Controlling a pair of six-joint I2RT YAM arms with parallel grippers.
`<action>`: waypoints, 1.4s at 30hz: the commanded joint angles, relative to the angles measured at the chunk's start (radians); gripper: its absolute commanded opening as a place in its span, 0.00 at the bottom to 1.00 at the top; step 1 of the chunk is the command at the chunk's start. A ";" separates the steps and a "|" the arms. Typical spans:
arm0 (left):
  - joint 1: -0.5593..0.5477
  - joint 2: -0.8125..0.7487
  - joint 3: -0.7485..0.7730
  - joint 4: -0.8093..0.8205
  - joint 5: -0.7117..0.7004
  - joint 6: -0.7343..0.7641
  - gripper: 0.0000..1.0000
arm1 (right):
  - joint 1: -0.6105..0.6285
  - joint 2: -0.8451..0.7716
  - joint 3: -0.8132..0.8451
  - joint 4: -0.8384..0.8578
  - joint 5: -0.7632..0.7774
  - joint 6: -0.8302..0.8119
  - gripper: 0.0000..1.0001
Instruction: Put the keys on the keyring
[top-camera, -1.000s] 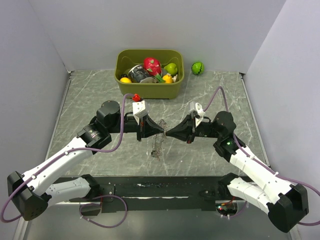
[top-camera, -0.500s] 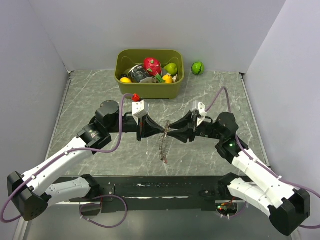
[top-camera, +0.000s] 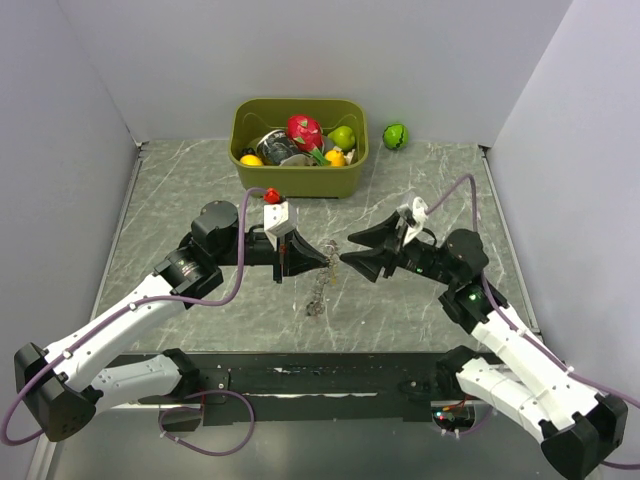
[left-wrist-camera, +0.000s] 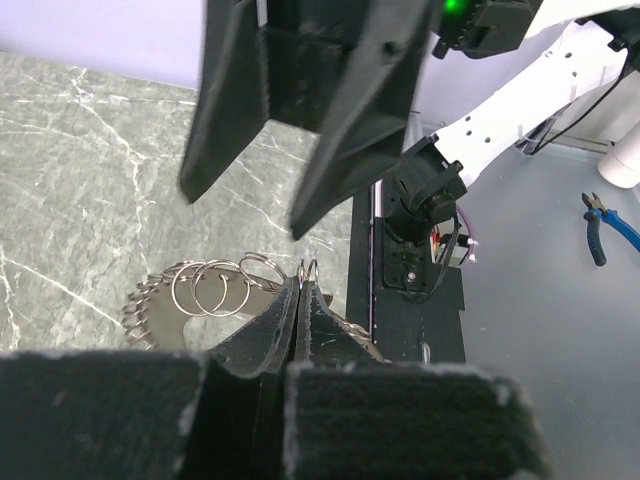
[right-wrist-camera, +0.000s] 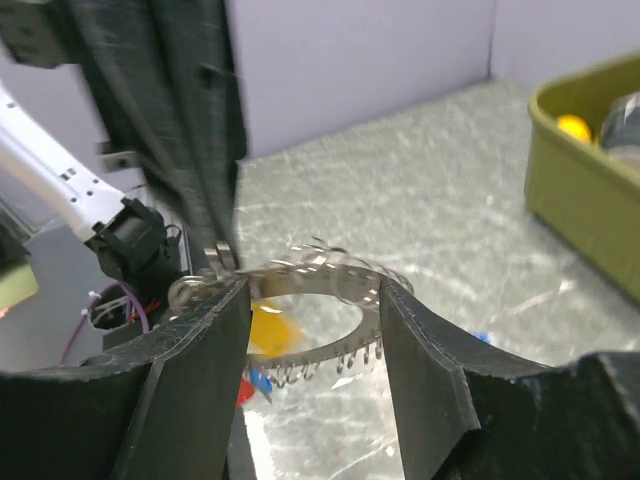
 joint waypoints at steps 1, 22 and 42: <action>-0.004 -0.037 0.022 0.055 0.013 0.018 0.01 | -0.015 0.042 0.079 -0.064 0.050 0.070 0.61; -0.005 -0.039 0.018 0.038 -0.017 0.049 0.01 | -0.164 0.111 0.129 -0.046 -0.191 0.270 0.59; -0.005 -0.023 0.030 0.022 -0.027 0.069 0.01 | -0.173 0.189 0.163 -0.066 -0.329 0.299 0.64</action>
